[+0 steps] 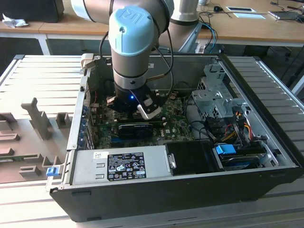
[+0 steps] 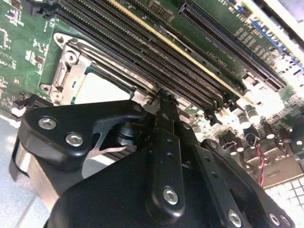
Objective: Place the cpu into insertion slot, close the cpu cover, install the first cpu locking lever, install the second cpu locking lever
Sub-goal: 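Install the second cpu locking lever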
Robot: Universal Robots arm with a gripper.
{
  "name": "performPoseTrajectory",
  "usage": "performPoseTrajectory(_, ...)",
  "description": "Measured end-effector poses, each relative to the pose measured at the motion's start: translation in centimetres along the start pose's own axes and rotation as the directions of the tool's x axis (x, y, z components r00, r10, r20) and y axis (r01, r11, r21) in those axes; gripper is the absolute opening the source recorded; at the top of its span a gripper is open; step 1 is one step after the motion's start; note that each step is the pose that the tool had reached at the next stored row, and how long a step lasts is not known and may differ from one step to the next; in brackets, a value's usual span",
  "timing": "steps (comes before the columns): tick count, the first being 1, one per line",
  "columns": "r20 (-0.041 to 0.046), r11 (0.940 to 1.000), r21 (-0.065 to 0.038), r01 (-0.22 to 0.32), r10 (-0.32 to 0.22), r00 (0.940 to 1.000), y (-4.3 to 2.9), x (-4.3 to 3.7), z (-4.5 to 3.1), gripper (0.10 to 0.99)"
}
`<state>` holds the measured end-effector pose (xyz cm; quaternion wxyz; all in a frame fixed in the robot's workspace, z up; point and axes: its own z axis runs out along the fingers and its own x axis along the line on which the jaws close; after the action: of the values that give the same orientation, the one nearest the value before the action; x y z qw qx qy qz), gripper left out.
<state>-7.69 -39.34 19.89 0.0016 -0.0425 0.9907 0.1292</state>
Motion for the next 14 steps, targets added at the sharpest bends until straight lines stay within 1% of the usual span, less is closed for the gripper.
performPoseTrajectory(1, 0.0003, 1.0, -0.006, 0.001, -0.001, 1.0, -0.04, 0.05, 0.06, 0.106)
performPoseTrajectory(2, 0.0004, 1.0, -0.009, 0.001, -0.001, 1.0, -0.04, 0.11, 0.08, 0.106)
performPoseTrajectory(4, 0.0007, 0.9999, -0.012, 0.001, -0.001, 1.0, -0.07, 0.2, 0.13, 0.106)
performPoseTrajectory(6, 0.0006, 0.9999, -0.012, 0.001, -0.001, 1.0, -0.08, 0.21, 0.09, 0.106)
performPoseTrajectory(7, 0.0007, 0.9999, -0.013, 0.001, -0.001, 1.0, 0.08, 0.2, -0.5, 0.106)
performPoseTrajectory(9, 0.0007, 0.9999, -0.013, 0.001, -0.001, 1.0, 0.24, 0.19, -1.12, 0.106)
performPoseTrajectory(11, 0.0006, 0.9999, -0.012, 0.001, -0.001, 1.0, 0.55, 0.17, -2.29, 0.106)
performPoseTrajectory(12, 0.0006, 0.9999, -0.012, 0.001, -0.001, 1.0, 0.62, 0.17, -2.56, 0.106)
performPoseTrajectory(14, 0.0006, 0.9999, -0.012, 0.001, -0.001, 1.0, 0.71, 0.17, -2.86, 0.106)
